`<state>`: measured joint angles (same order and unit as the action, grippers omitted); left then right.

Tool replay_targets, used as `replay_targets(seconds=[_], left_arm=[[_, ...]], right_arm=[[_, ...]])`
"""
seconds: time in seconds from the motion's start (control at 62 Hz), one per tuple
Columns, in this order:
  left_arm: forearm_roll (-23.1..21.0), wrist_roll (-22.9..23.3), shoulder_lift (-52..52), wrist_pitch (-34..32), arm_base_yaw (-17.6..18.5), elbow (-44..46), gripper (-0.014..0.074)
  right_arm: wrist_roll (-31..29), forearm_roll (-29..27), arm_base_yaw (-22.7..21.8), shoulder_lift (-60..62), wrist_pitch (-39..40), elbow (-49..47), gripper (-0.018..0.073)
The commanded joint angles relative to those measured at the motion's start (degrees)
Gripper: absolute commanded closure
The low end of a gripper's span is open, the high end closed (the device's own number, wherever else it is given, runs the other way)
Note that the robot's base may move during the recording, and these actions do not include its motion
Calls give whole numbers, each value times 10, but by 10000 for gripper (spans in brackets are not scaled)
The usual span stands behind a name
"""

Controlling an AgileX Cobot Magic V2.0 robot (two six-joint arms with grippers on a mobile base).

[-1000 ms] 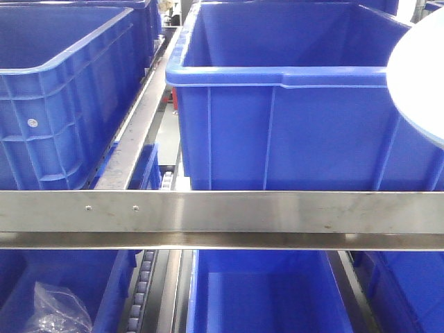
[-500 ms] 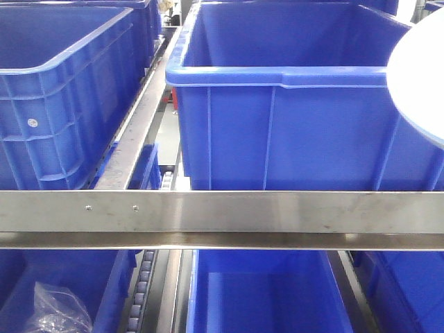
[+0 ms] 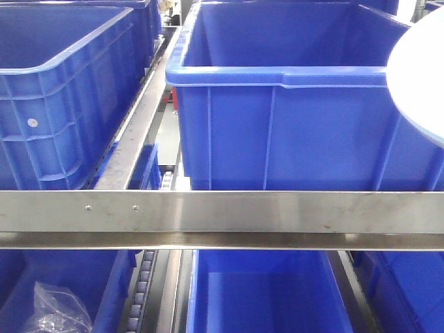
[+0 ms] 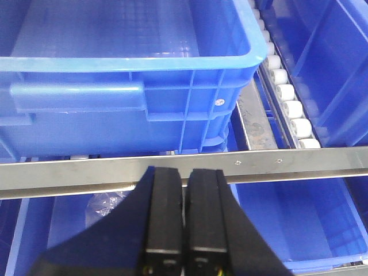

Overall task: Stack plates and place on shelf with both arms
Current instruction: 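Lower the plate stack into the blue bin with the right gripper and release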

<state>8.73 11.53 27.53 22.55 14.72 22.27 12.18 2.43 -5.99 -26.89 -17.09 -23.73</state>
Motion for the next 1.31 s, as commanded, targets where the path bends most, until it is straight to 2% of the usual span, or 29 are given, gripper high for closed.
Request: replay_targets(seconds=[0.0, 0.307, 0.71, 0.823, 1.081, 1.146, 1.226, 1.291], left_arm=[[1, 6, 4, -44, -1, 18, 499], [1, 6, 4, -44, -1, 18, 499], [1, 6, 4, -44, -1, 18, 499], [1, 6, 4, -44, -1, 18, 499], [1, 6, 4, -44, -1, 18, 499], [1, 6, 4, -44, -1, 18, 499], [1, 6, 4, -44, -1, 18, 499], [1, 6, 4, -44, -1, 18, 499]], right_arm=[[-2, 3, -4, -23, 78, -27, 502], [-2, 3, 4, -170, 95, -154, 502], [-2, 3, 94, -433, 166, -356, 502], [-2, 3, 95, -521, 171, -414, 502], [-2, 3, 95, -587, 205, -453, 494], [-2, 3, 95, -589, 222, -453, 441], [-2, 3, 95, -589, 244, -453, 302], [-2, 3, 95, -589, 258, -453, 157]])
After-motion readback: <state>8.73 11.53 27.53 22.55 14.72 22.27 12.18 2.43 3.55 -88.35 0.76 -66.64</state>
